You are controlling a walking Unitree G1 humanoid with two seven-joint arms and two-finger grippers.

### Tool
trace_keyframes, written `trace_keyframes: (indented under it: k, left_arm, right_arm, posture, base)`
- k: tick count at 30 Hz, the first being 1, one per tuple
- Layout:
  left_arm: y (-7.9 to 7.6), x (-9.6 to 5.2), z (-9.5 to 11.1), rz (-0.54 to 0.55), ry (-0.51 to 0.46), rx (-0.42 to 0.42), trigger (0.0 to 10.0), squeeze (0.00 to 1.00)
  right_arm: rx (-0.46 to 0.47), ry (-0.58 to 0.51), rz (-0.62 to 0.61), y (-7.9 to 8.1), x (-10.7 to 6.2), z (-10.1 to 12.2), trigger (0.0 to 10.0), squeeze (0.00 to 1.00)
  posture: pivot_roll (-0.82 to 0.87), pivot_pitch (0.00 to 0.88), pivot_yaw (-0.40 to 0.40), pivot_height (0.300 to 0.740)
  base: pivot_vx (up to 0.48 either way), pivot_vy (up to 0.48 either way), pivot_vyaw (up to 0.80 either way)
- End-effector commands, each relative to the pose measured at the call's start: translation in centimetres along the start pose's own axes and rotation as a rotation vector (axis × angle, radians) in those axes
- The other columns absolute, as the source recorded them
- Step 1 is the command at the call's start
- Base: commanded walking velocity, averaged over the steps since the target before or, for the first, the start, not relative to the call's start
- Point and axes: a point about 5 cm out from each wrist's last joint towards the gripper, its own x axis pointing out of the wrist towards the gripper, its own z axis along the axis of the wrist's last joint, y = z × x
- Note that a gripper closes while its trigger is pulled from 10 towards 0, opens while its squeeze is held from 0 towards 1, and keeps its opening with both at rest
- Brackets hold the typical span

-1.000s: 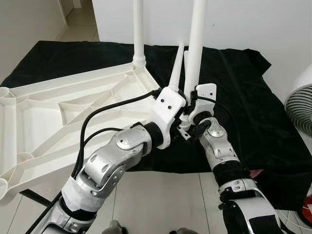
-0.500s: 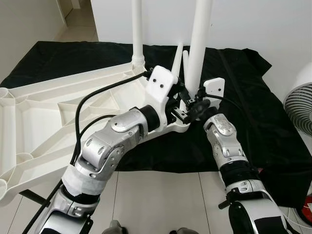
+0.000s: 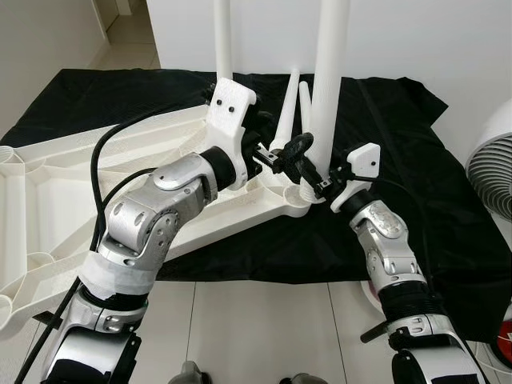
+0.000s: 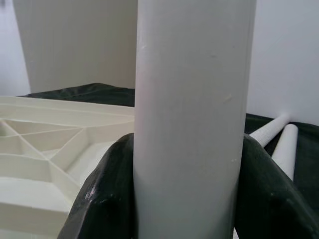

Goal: Building children table

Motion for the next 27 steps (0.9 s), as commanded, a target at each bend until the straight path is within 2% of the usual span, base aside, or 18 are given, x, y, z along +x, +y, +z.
trace_keyframes:
  k: [1, 2, 4, 5, 9, 10, 15, 19, 22, 23, 25, 26, 27]
  left_arm:
    - [-0.3, 0.0, 0.2, -0.108, 0.000, -0.019, 10.0, 0.00]
    - [-0.3, 0.1, 0.5, -0.125, -0.009, -0.033, 10.0, 0.00]
    - [-0.3, 0.1, 0.5, -0.125, -0.009, -0.033, 10.0, 0.00]
    - [-0.4, 0.1, 0.7, -0.146, -0.015, -0.046, 10.0, 0.00]
    - [-0.6, 0.1, 0.9, -0.172, -0.016, -0.065, 10.0, 0.00]
    - [-0.8, 0.1, 1.0, -0.197, -0.013, -0.087, 10.0, 0.00]
    - [-0.9, 0.1, 1.1, -0.214, -0.008, -0.101, 10.0, 0.00]
    - [-0.9, 0.1, 1.2, -0.218, -0.006, -0.106, 10.0, 0.00]
    - [-0.8, 0.2, 1.9, -0.230, -0.035, -0.146, 10.0, 0.00]
    - [-0.7, 0.1, 2.1, -0.231, -0.048, -0.155, 8.1, 0.00]
    - [-0.7, 0.1, 2.1, -0.231, -0.048, -0.155, 8.1, 0.00]
    - [-0.5, 0.1, 2.3, -0.224, -0.064, -0.176, 0.0, 0.00]
    - [-0.4, 0.0, 2.5, -0.222, -0.072, -0.186, 0.0, 0.00]
  right_arm:
    - [-0.017, -0.002, 0.063, 0.5, -0.1, 0.2, 10.0, 0.00]
    - [-0.022, 0.013, 0.132, 1.0, -0.4, 0.1, 10.0, 0.00]
    - [-0.022, 0.013, 0.132, 1.0, -0.4, 0.1, 10.0, 0.00]
    - [-0.021, 0.025, 0.187, 1.5, -0.6, 0.0, 10.0, 0.00]
    - [-0.021, 0.038, 0.256, 2.0, -0.7, 0.0, 10.0, 0.00]
    - [-0.016, 0.054, 0.324, 2.6, -0.7, -0.1, 10.0, 0.00]
    - [-0.015, 0.077, 0.412, 3.4, -0.8, -0.2, 10.0, 0.00]
    - [-0.020, 0.078, 0.428, 3.5, -0.8, -0.1, 10.0, 0.00]
    - [-0.031, 0.079, 0.456, 3.5, -0.6, 0.2, 10.0, 0.00]
    - [-0.033, 0.080, 0.457, 3.4, -0.6, 0.2, 10.0, 0.00]
    - [-0.033, 0.080, 0.457, 3.4, -0.6, 0.2, 10.0, 0.00]
    - [-0.034, 0.083, 0.455, 3.3, -0.6, 0.2, 10.0, 0.00]
    - [-0.034, 0.085, 0.454, 3.3, -0.6, 0.2, 10.0, 0.00]
  posture:
    - [-0.08, 0.060, 0.051, 0.740]
    - [-0.08, 0.055, 0.050, 0.740]
    - [-0.08, 0.055, 0.050, 0.740]
    - [-0.08, 0.049, 0.049, 0.740]
    - [-0.08, 0.045, 0.048, 0.740]
    - [-0.08, 0.042, 0.048, 0.740]
    - [-0.08, 0.042, 0.048, 0.740]
    - [-0.08, 0.043, 0.044, 0.740]
    - [-0.07, 0.053, 0.042, 0.740]
    - [-0.07, 0.059, 0.041, 0.740]
    - [-0.07, 0.059, 0.041, 0.740]
    - [-0.07, 0.059, 0.041, 0.740]
    - [-0.07, 0.063, 0.040, 0.740]
  base:
    - [0.000, 0.000, 0.00]
    - [0.000, 0.000, 0.00]
    - [0.000, 0.000, 0.00]
    - [0.000, 0.000, 0.00]
    - [0.000, 0.000, 0.00]
    - [0.000, 0.000, 0.00]
    - [0.000, 0.000, 0.00]
    - [0.000, 0.000, 0.00]
    - [0.000, 0.000, 0.00]
    - [0.000, 0.000, 0.00]
    - [0.000, 0.000, 0.00]
    - [0.000, 0.000, 0.00]
    - [0.000, 0.000, 0.00]
